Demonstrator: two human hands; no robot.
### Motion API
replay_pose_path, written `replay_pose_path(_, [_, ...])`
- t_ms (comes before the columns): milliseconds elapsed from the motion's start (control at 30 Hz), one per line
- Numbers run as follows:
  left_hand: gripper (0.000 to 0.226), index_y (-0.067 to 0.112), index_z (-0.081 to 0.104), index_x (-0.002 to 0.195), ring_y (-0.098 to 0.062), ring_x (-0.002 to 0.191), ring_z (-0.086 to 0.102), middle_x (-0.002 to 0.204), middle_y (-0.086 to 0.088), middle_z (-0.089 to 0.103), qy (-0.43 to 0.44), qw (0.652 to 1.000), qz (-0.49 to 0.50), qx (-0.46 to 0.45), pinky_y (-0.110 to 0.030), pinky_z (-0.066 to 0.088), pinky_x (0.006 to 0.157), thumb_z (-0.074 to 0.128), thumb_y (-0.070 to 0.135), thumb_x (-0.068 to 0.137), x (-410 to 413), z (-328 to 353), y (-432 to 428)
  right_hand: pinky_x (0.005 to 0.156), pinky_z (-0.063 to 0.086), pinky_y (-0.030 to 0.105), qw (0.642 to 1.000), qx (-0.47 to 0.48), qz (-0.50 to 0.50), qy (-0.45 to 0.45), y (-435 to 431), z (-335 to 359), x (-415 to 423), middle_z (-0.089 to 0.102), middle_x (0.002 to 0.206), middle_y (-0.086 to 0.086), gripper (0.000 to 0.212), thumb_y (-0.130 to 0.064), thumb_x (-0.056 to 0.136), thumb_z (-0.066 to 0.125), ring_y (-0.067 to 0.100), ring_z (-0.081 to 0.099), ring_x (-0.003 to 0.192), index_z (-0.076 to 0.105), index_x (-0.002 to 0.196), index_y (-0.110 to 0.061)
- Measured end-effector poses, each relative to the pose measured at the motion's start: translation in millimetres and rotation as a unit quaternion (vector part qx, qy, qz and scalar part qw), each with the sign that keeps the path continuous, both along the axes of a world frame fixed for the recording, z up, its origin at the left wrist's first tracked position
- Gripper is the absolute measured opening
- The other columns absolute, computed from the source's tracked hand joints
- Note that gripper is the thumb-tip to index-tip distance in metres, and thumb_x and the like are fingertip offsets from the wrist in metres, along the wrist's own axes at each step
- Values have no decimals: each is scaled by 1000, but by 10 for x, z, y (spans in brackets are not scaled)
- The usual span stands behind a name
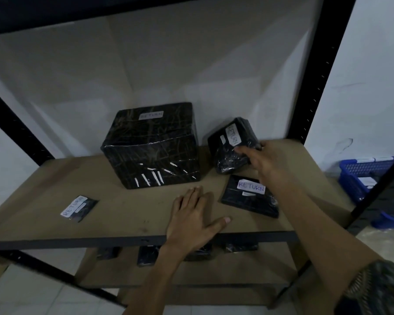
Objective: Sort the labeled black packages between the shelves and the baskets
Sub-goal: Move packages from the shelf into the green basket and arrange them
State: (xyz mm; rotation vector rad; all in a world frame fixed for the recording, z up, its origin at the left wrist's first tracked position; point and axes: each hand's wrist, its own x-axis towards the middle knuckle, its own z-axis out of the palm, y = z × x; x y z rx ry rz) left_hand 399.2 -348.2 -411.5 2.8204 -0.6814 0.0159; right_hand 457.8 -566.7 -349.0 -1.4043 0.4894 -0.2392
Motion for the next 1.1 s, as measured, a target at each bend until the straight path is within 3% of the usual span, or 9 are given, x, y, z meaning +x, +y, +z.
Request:
replay_pose_path(100, [94, 28, 24, 149, -13, 148, 2, 162, 1, 10, 2, 1000, -1, -1, -42, 2, 120, 21, 86, 74, 4, -8, -3, 76, 58, 38, 999, 18, -6, -36, -38, 87, -17, 64, 104, 7, 55, -15, 68, 81, 23, 66, 91, 44, 108, -14])
replay_pose_path(233, [90, 29, 25, 149, -15, 148, 3, 161, 0, 11, -7, 1000, -3, 5, -41, 3, 120, 24, 83, 77, 7, -19, -1, 70, 55, 33, 997, 49, -8, -58, -25, 235, -79, 63, 107, 5, 60, -17, 68, 80, 21, 65, 93, 43, 115, -17])
replay_pose_path(467, [87, 27, 22, 150, -16, 149, 0, 162, -2, 9, 0, 1000, -8, -2, -43, 0, 120, 26, 80, 82, -27, -12, 10, 86, 50, 37, 995, 73, 0, -73, 0, 275, -329, 65, 112, 8, 73, -23, 60, 83, 23, 63, 101, 41, 120, -14])
replay_pose_path(533, [84, 28, 21, 150, -15, 148, -1, 162, -2, 8, 3, 1000, -10, -8, -43, -1, 120, 28, 78, 83, -36, -6, 12, 88, 48, 38, 995, 72, 16, -70, 11, 268, -449, 67, 105, 5, 62, -26, 63, 79, 23, 63, 98, 49, 115, -13])
replay_pose_path(600, [82, 30, 22, 150, -15, 148, 1, 162, -1, 10, -2, 1000, -13, -17, -42, -1, 120, 27, 78, 84, -35, -15, 11, 82, 51, 38, 993, 90, 28, -72, 37, 268, -593, 70, 93, 2, 37, -23, 72, 74, 22, 65, 90, 57, 104, -14])
replay_pose_path(667, [80, 30, 28, 147, -15, 148, 7, 160, 0, 17, -22, 999, -18, -23, -40, 1, 119, 25, 78, 84, -53, -34, 18, 70, 55, 34, 989, 122, 41, -79, 62, 244, -733, 72, 94, 5, 42, -20, 74, 73, 22, 70, 83, 57, 112, -11])
replay_pose_path(800, [77, 25, 44, 139, -18, 141, 27, 152, 0, 38, -83, 995, -38, -34, -39, 18, 115, 21, 74, 85, -122, -77, 58, 81, 56, 41, 983, 147, 47, -97, 97, 151, -982, 69, 112, 14, 54, -18, 74, 73, 30, 67, 100, 55, 124, -7])
replay_pose_path(900, [73, 19, 54, 131, -21, 135, 38, 143, -4, 50, -95, 993, -37, -66, -39, 30, 109, 27, 69, 86, -168, -86, 55, 75, 58, 36, 984, 145, 47, -87, 102, 84, -1182, 69, 112, 16, 50, -19, 75, 71, 30, 68, 99, 59, 121, -4])
replay_pose_path(1100, [68, 21, 50, 135, -22, 136, 36, 146, -3, 46, -41, 995, -11, -88, -47, 26, 112, 33, 64, 86, -442, -110, 79, 70, 57, 37, 987, 136, 45, -69, 18, -19, -1645, 71, 107, 15, 51, -20, 72, 74, 30, 70, 93, 61, 119, -7])
